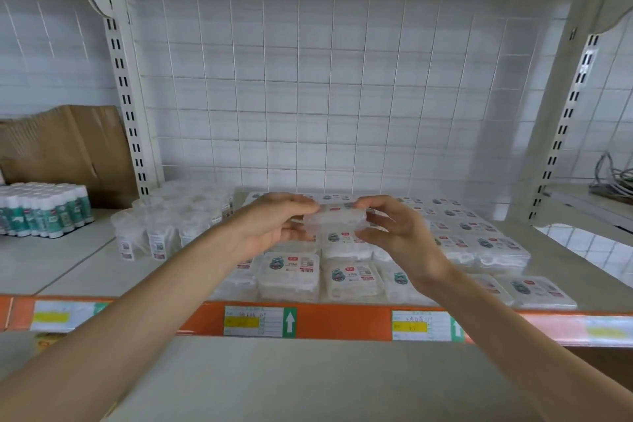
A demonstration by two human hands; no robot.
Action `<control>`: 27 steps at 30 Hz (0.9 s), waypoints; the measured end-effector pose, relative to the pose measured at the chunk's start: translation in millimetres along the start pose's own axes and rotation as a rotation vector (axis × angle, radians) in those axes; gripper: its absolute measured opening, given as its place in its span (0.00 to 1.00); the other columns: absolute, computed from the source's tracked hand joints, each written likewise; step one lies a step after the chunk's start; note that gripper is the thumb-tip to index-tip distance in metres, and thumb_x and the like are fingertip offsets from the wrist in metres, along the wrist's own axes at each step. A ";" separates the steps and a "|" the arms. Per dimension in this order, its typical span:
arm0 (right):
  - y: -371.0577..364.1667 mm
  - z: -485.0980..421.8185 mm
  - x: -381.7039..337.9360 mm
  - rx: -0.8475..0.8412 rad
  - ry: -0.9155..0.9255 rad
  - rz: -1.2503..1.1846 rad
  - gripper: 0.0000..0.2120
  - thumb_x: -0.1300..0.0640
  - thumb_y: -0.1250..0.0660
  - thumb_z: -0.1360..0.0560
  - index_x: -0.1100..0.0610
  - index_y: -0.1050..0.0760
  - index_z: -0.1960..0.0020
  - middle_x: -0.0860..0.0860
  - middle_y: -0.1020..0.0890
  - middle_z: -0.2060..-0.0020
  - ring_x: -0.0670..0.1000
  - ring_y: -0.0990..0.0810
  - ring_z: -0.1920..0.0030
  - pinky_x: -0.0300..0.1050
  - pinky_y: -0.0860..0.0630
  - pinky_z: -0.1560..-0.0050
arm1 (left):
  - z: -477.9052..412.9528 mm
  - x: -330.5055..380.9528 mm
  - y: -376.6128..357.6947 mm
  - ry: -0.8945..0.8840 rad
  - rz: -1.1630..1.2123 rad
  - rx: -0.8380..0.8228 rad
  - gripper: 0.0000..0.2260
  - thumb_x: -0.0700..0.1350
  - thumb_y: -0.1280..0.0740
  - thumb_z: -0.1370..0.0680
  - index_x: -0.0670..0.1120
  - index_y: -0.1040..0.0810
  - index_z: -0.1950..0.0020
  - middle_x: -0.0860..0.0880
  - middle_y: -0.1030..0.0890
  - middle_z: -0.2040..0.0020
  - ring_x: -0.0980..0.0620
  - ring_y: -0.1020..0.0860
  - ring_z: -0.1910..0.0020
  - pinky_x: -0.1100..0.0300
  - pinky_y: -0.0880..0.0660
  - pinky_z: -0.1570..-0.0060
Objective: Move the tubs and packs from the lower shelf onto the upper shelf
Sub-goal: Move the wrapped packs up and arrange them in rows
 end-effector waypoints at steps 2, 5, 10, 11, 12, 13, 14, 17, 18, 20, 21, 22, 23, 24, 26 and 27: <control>1.2 -0.7 4.2 -0.015 -0.051 -0.059 0.16 0.75 0.35 0.26 0.57 0.22 0.47 0.48 0.17 0.47 0.50 0.19 0.42 0.46 0.23 0.42 | -1.9 1.4 2.2 -0.042 0.055 0.029 0.13 0.37 0.29 0.24 0.41 0.22 0.40 0.42 0.16 0.47 0.49 0.16 0.52 0.61 0.19 0.58; 5.6 -3.5 7.9 -0.008 -0.093 -0.140 0.17 0.74 0.39 0.25 0.56 0.21 0.47 0.53 0.17 0.45 0.56 0.19 0.43 0.51 0.23 0.43 | -2.1 3.6 2.2 -0.084 0.079 0.020 0.14 0.35 0.29 0.25 0.43 0.22 0.40 0.42 0.16 0.47 0.48 0.16 0.51 0.59 0.18 0.54; 8.5 -10.3 6.0 0.059 -0.191 -0.244 0.10 0.63 0.38 0.21 0.58 0.22 0.42 0.54 0.16 0.52 0.52 0.18 0.54 0.46 0.23 0.54 | -3.9 4.5 1.4 -0.127 0.046 -0.006 0.14 0.34 0.31 0.24 0.47 0.21 0.42 0.43 0.16 0.47 0.47 0.17 0.49 0.50 0.21 0.42; 7.2 -11.5 5.3 0.069 -0.218 -0.231 0.10 0.60 0.37 0.20 0.59 0.22 0.41 0.53 0.16 0.53 0.51 0.18 0.56 0.45 0.23 0.56 | -4.2 4.3 0.6 -0.133 0.035 -0.014 0.14 0.33 0.31 0.24 0.47 0.21 0.42 0.42 0.17 0.46 0.46 0.17 0.47 0.50 0.22 0.41; 5.7 -13.1 4.9 0.072 -0.244 -0.194 0.10 0.58 0.37 0.20 0.58 0.22 0.41 0.52 0.15 0.53 0.50 0.18 0.57 0.44 0.24 0.58 | -4.0 4.1 -0.6 -0.138 0.017 -0.025 0.14 0.33 0.31 0.24 0.48 0.20 0.42 0.42 0.17 0.45 0.46 0.18 0.45 0.50 0.22 0.41; 3.7 -14.5 4.5 0.064 -0.267 -0.144 0.10 0.55 0.36 0.20 0.57 0.22 0.41 0.52 0.15 0.54 0.50 0.18 0.57 0.44 0.24 0.58 | -3.6 4.3 -2.1 -0.144 -0.004 -0.036 0.14 0.33 0.31 0.24 0.48 0.20 0.42 0.41 0.18 0.44 0.46 0.18 0.44 0.51 0.21 0.42; 1.1 -15.4 3.9 0.043 -0.284 -0.087 0.10 0.54 0.35 0.21 0.56 0.21 0.42 0.52 0.15 0.55 0.51 0.19 0.57 0.45 0.24 0.57 | -3.0 4.2 -3.8 -0.152 -0.021 -0.045 0.15 0.32 0.32 0.24 0.48 0.20 0.42 0.41 0.18 0.44 0.46 0.19 0.44 0.52 0.21 0.42; -5.2 -17.1 1.3 -0.032 -0.297 0.074 0.10 0.53 0.34 0.22 0.52 0.21 0.42 0.55 0.16 0.55 0.51 0.21 0.56 0.46 0.26 0.56 | -2.3 6.0 -7.2 -0.184 -0.037 -0.045 0.15 0.32 0.32 0.23 0.48 0.21 0.41 0.43 0.18 0.44 0.46 0.19 0.44 0.52 0.21 0.41; -6.2 -17.5 1.1 -0.041 -0.294 0.095 0.10 0.53 0.33 0.22 0.51 0.22 0.41 0.55 0.16 0.54 0.51 0.21 0.56 0.45 0.26 0.56 | -2.4 6.9 -7.5 -0.192 -0.028 -0.033 0.15 0.32 0.32 0.23 0.48 0.22 0.41 0.43 0.18 0.44 0.47 0.19 0.44 0.52 0.21 0.42; -5.7 -18.3 1.0 -0.020 -0.283 0.082 0.11 0.53 0.33 0.22 0.51 0.22 0.40 0.54 0.15 0.54 0.50 0.19 0.56 0.44 0.24 0.57 | -4.1 8.1 -5.4 -0.195 0.001 0.008 0.15 0.34 0.32 0.23 0.47 0.23 0.39 0.44 0.18 0.43 0.48 0.18 0.45 0.54 0.21 0.43; -4.4 -18.8 0.9 0.012 -0.275 0.073 0.12 0.54 0.32 0.23 0.52 0.23 0.39 0.53 0.15 0.55 0.49 0.19 0.57 0.43 0.24 0.57 | -4.7 7.5 -4.0 -0.184 0.012 0.021 0.15 0.36 0.31 0.23 0.46 0.24 0.37 0.44 0.18 0.42 0.48 0.18 0.45 0.55 0.21 0.44; -2.8 -18.4 0.2 0.051 -0.266 0.071 0.13 0.54 0.32 0.23 0.52 0.24 0.39 0.53 0.15 0.56 0.47 0.18 0.59 0.41 0.23 0.58 | -4.9 6.0 -3.4 -0.166 0.016 0.019 0.16 0.39 0.30 0.23 0.45 0.25 0.35 0.44 0.18 0.43 0.47 0.18 0.44 0.54 0.21 0.44; -1.7 -17.7 -0.7 0.084 -0.259 0.060 0.14 0.54 0.32 0.23 0.52 0.25 0.38 0.53 0.15 0.56 0.47 0.18 0.60 0.40 0.23 0.59 | -4.8 4.0 -3.9 -0.143 0.014 -0.001 0.16 0.42 0.30 0.23 0.44 0.25 0.35 0.44 0.17 0.44 0.46 0.18 0.44 0.53 0.21 0.44; -1.1 -17.2 -0.5 0.105 -0.256 0.028 0.15 0.56 0.31 0.23 0.53 0.25 0.37 0.54 0.15 0.55 0.48 0.18 0.61 0.41 0.21 0.59 | -4.3 1.5 -5.5 -0.121 0.010 -0.033 0.17 0.44 0.30 0.23 0.43 0.25 0.35 0.44 0.16 0.45 0.45 0.18 0.44 0.52 0.21 0.43; -2.0 -15.1 0.0 0.111 -0.258 -0.070 0.17 0.59 0.31 0.23 0.56 0.28 0.35 0.56 0.15 0.52 0.52 0.16 0.60 0.45 0.20 0.57 | -2.5 -3.1 -9.7 -0.105 0.008 -0.083 0.16 0.44 0.30 0.23 0.43 0.24 0.37 0.45 0.15 0.47 0.45 0.17 0.47 0.51 0.22 0.43; -3.6 -13.4 -1.4 0.098 -0.259 -0.105 0.19 0.60 0.31 0.23 0.58 0.30 0.34 0.57 0.15 0.51 0.53 0.15 0.59 0.45 0.19 0.57 | -2.1 -3.9 -10.8 -0.115 0.009 -0.085 0.15 0.43 0.30 0.23 0.44 0.24 0.37 0.46 0.15 0.48 0.46 0.16 0.49 0.51 0.22 0.44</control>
Point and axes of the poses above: each hand's wrist, its own z-axis away from the middle knuckle, its own y-axis out of the back of the hand, x = y × z, the point moved 6 cm from there along -z, towards the middle knuckle
